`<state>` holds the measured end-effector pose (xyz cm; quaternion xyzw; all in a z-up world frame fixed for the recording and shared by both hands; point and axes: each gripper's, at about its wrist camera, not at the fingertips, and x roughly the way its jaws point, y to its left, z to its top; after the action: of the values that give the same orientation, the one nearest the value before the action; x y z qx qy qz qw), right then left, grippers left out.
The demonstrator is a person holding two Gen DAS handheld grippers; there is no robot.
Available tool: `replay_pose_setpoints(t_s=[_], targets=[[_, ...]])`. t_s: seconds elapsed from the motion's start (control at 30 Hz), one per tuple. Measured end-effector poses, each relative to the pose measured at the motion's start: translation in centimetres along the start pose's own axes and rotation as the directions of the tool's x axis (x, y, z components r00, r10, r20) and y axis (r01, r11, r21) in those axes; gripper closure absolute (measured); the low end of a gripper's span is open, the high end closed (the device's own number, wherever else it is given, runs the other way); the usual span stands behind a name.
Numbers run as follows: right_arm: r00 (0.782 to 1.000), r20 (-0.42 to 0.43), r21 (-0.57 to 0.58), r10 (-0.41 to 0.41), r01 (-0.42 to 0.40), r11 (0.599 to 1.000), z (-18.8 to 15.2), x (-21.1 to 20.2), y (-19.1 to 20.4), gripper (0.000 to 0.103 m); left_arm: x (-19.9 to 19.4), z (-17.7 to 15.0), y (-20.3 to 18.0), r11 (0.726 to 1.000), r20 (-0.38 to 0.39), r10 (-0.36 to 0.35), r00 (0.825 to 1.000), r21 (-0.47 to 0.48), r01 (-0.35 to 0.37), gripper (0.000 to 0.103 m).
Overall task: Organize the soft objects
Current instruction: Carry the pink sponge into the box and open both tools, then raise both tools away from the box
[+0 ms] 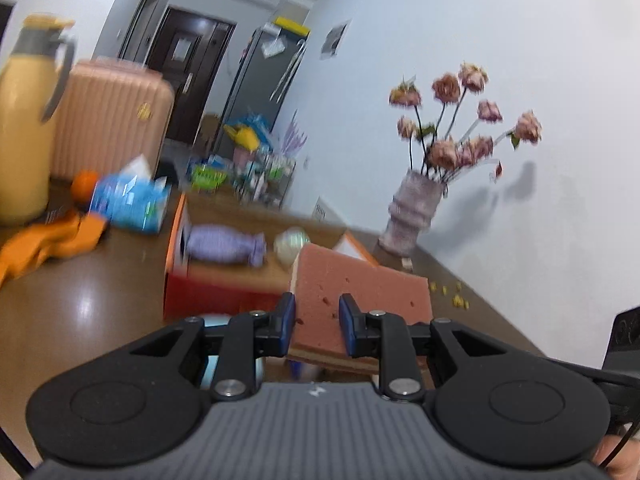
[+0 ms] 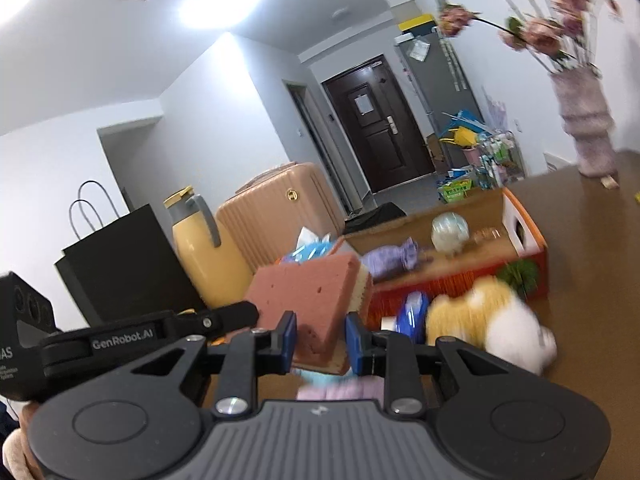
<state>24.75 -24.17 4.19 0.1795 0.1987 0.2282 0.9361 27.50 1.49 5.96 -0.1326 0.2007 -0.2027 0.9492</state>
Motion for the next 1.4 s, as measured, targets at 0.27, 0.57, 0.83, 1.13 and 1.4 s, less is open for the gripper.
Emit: replay_pose_setpoints(t_s=[0.27, 0.57, 0.83, 1.13, 1.4], targets=[[0.993, -0.119, 0.017, 0.014, -0.012, 1.000, 7.5, 12.6, -3.5, 0.077, 10.7, 5.9, 5.1, 0.993, -0.062, 0.099, 0.993, -0.063, -0.103, 0.079], [0.933, -0.359, 0.187, 0.021, 0.050, 0.981, 7.4, 23.0, -9.6, 0.075, 16.7, 4.2, 8.1, 0.986, -0.210, 0.169, 0.963, 0.034, -0.165, 0.076], [0.925, -0.380, 0.146, -0.015, 0.076, 0.986, 6.4, 23.4, -10.2, 0.063, 16.3, 3.1, 7.4, 0.973, -0.179, 0.217, 0.960, 0.119, -0.198, 0.061], [0.963, -0.243, 0.024, -0.117, 0.126, 0.992, 8.0, 16.2, -9.1, 0.055, 13.6, 2.8, 7.0, 0.968, -0.146, 0.242, 0.959, 0.096, -0.230, 0.058], [0.975, -0.038, -0.237, -0.218, 0.204, 0.950, 6.6, 6.7, -4.2, 0.040, 5.0, 0.4, 2.3, 0.939, 0.038, 0.278, 0.960, 0.198, -0.280, 0.025]])
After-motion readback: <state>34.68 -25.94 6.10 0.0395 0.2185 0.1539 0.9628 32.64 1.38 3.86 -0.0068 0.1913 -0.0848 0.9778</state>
